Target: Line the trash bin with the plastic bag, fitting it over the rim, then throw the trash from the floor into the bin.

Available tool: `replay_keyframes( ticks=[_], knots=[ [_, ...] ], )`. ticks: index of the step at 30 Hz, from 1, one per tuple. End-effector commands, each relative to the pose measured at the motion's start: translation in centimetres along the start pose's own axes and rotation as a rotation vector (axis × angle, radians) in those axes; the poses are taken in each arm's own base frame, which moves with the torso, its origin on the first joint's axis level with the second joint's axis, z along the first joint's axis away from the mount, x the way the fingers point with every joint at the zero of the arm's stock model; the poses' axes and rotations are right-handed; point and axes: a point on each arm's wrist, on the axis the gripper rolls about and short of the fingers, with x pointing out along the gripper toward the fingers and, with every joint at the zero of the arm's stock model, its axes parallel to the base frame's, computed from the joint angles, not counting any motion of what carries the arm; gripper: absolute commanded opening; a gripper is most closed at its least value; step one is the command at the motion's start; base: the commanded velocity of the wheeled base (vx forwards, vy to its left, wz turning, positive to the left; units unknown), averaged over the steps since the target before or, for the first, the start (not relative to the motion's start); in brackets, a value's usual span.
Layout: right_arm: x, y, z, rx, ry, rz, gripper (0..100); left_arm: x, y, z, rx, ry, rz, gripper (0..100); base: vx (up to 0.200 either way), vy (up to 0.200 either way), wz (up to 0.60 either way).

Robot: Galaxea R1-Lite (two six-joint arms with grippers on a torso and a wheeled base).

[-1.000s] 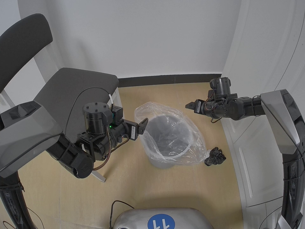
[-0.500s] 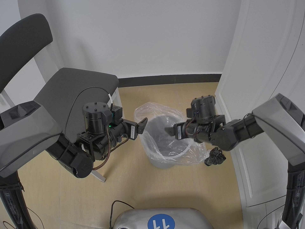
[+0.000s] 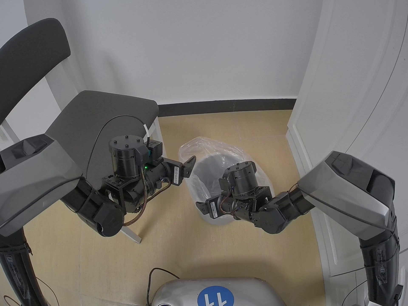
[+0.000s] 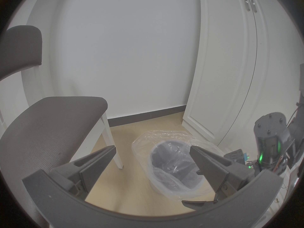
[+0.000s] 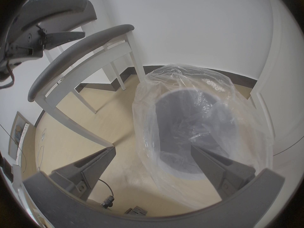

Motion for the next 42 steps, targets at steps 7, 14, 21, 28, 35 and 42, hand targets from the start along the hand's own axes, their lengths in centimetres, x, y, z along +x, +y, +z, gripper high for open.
replay_keyframes(
  ticks=[7,14,21,28,35,42],
  knots=[
    [3.5,0.4,-1.5,0.006,-0.003,-0.017,0,0.0,0.0,-0.1,0.0,0.002,0.001,100,0.0,0.0,0.0],
    [4.4,0.7,-1.0,0.012,-0.037,-0.028,0,0.1,0.0,0.0,0.0,-0.001,0.001,100,0.0,0.0,0.0],
    [3.8,3.2,-0.7,-0.004,-0.101,0.02,0,0.2,0.0,0.0,0.0,-0.001,0.001,100,0.0,0.0,0.0],
    [3.5,4.6,-1.2,-0.023,-0.089,0.043,0,0.1,0.0,0.0,-0.002,-0.003,0.001,100,0.0,0.0,0.0],
    [3.8,4.2,-1.6,-0.022,-0.082,0.029,100,0.2,-0.1,-0.1,0.0,0.002,-0.001,100,0.0,0.0,0.0],
    [0.5,3.9,0.9,0.0,-0.126,0.032,100,0.3,-0.1,-0.4,0.001,0.008,-0.003,100,0.0,0.0,0.0]
  ],
)
